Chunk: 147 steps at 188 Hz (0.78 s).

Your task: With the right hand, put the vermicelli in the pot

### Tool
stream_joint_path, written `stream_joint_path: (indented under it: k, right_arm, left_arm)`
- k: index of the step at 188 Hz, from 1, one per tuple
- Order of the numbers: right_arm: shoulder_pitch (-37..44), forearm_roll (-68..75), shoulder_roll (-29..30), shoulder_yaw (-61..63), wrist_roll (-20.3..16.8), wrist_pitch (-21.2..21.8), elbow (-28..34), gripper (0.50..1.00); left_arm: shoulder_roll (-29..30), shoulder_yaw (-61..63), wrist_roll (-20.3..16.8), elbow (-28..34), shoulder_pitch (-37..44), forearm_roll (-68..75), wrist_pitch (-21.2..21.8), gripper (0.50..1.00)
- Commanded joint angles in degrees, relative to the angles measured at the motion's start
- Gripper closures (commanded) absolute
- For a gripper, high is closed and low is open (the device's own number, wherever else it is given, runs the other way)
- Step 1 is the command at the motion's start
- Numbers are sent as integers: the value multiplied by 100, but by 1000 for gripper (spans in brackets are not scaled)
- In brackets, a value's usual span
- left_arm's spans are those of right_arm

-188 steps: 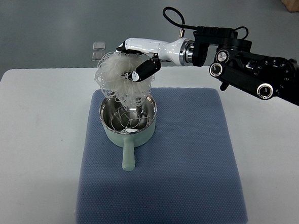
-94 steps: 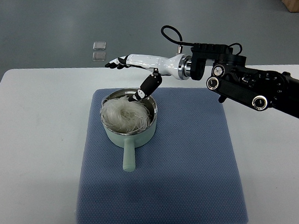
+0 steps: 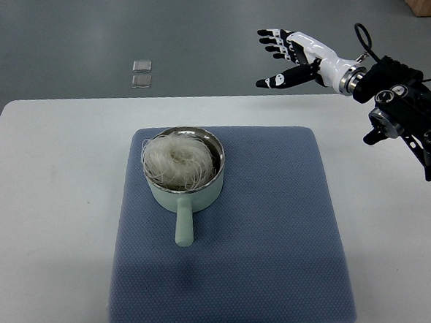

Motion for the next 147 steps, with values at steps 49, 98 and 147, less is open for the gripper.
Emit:
stream_joint_path:
  k: [49,98,147]
  right_arm:
    - [-751,2483,21,508,-132,-1021,-151,589]
    - [-980,2940,205,736,-62,-1303,-151,587]
    - [-1112,2940,240,860,87,-1268,-116,587]
  left_arm:
    - [0,-9,0,-24,-7,0,1,500]
    - [0,-9,0,-24,2,0,1,500]
    - [0,-9,0,-33,-7,0,1,500]
